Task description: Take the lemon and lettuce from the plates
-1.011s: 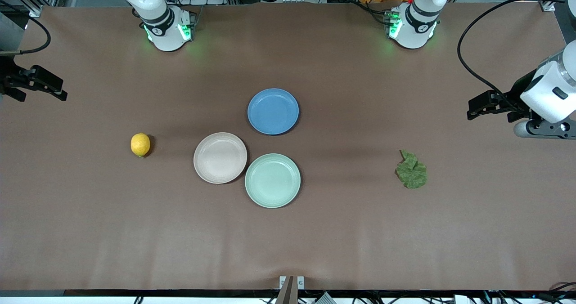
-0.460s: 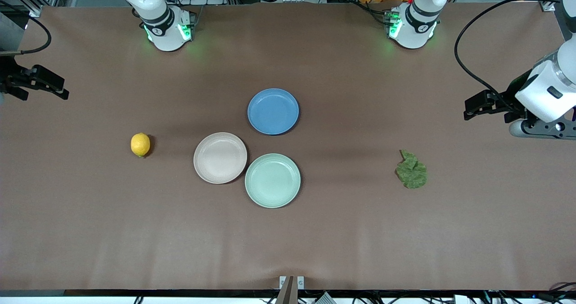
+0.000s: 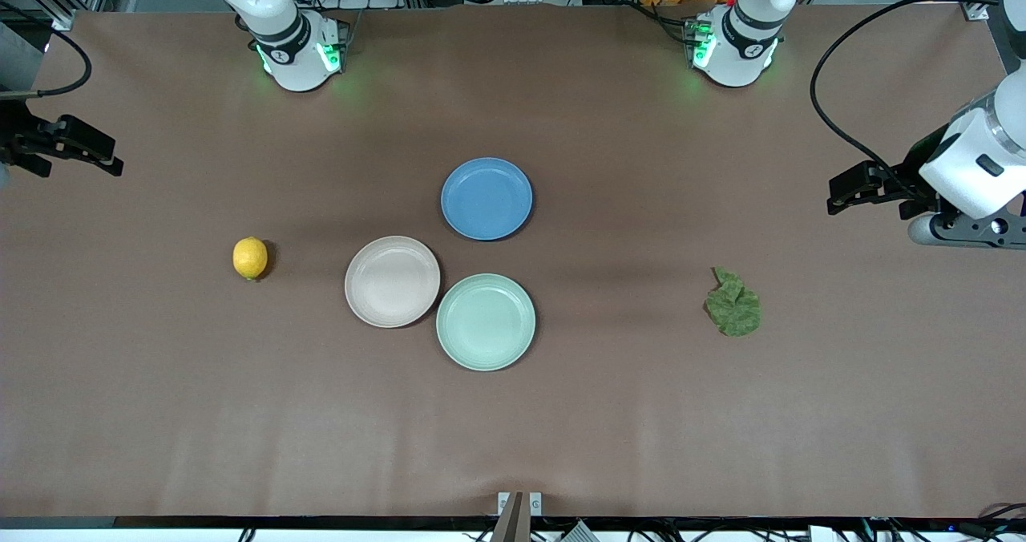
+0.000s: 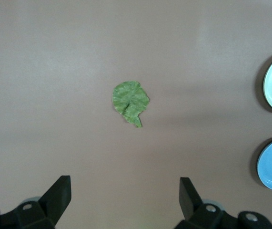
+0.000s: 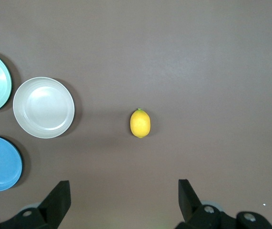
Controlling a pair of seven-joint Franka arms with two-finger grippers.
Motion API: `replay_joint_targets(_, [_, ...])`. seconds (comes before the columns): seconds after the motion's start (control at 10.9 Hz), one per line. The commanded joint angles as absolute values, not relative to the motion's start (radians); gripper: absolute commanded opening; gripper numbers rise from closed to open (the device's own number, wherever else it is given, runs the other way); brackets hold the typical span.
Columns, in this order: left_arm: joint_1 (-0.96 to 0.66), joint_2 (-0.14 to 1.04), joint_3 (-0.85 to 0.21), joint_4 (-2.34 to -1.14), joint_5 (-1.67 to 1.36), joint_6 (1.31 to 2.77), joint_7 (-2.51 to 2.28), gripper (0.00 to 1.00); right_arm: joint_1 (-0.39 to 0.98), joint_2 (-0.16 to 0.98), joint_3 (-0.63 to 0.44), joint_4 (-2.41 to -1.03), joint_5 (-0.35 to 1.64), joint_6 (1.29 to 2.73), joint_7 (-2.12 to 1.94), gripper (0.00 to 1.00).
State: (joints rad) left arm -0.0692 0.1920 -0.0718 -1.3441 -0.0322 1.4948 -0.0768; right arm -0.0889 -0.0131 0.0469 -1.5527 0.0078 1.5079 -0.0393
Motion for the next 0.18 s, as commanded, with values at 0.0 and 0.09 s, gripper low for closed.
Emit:
replay_joint_targets(0.0, [-0.067,0.186,-0.068,-1.358,-0.028,1.505,-0.08,1.0,-0.112,-0.008,0.054,-1.543,0.025,1.496,-0.04,1.0])
replay_joint_targets(0.09, [-0.067,0.186,-0.067,-1.358,-0.028,1.505,-0.084,1.0,-0.113,-0.008,0.054,-1.543,0.025,1.493,-0.04,1.0])
